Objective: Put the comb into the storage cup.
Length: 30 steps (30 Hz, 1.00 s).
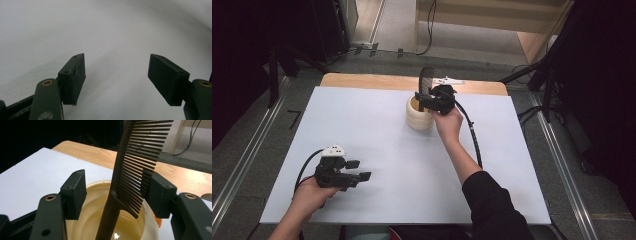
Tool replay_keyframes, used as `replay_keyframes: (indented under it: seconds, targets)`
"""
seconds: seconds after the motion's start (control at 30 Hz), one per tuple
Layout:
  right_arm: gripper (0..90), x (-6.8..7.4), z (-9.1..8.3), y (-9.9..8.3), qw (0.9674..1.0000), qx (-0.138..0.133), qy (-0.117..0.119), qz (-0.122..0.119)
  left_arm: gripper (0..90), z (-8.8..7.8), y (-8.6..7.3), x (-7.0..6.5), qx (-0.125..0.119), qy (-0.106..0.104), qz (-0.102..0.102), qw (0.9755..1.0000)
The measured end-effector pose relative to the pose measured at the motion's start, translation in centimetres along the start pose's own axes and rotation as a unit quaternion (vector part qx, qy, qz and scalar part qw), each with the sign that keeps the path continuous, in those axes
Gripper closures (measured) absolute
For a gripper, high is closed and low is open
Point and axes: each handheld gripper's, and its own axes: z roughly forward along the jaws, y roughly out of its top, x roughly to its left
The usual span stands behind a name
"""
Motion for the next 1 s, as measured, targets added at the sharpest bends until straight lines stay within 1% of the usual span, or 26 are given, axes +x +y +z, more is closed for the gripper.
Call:
replay_keyframes:
  seconds: [0.1,0.23,0.3,0.37,0.43,0.5,0.63,0.83,1.0]
  targets:
    - [35.8,-0.1,-0.2,0.1,1.0000,0.000,0.003,0.004,31.2,0.0,0.0,0.0,0.001,0.000,0.000,1.0000]
    - [34.6,0.0,-0.6,0.1,1.0000,-0.004,0.001,0.000,31.2,0.0,0.0,0.0,0.001,0.001,0.000,1.0000]
    - [32.7,-0.1,-0.8,0.2,1.0000,-0.001,-0.006,0.000,31.2,0.0,0.0,0.0,0.000,0.001,0.000,1.0000]
    - [31.4,-0.2,-0.9,0.2,1.0000,-0.001,-0.003,0.000,31.2,0.0,0.0,0.0,-0.002,-0.001,0.000,1.0000]
    - [30.2,-0.4,-1.1,0.2,1.0000,0.001,-0.006,0.001,31.2,0.0,0.1,0.0,0.002,0.001,0.002,1.0000]
    - [29.4,-0.5,-1.2,0.2,1.0000,0.003,-0.004,0.005,31.2,0.1,0.1,0.0,0.001,0.000,0.002,1.0000]
    - [28.8,-0.9,-1.6,0.1,0.9999,0.004,-0.011,0.003,31.2,0.1,0.1,0.0,0.002,-0.001,0.004,1.0000]
    - [28.8,-1.4,-2.3,0.0,0.9998,-0.005,-0.018,0.006,31.2,0.2,0.2,0.0,0.001,-0.003,0.003,1.0000]
    - [27.5,-1.9,-3.0,-0.5,0.9998,-0.009,-0.018,0.010,31.2,0.3,0.2,0.0,0.003,-0.002,0.005,1.0000]
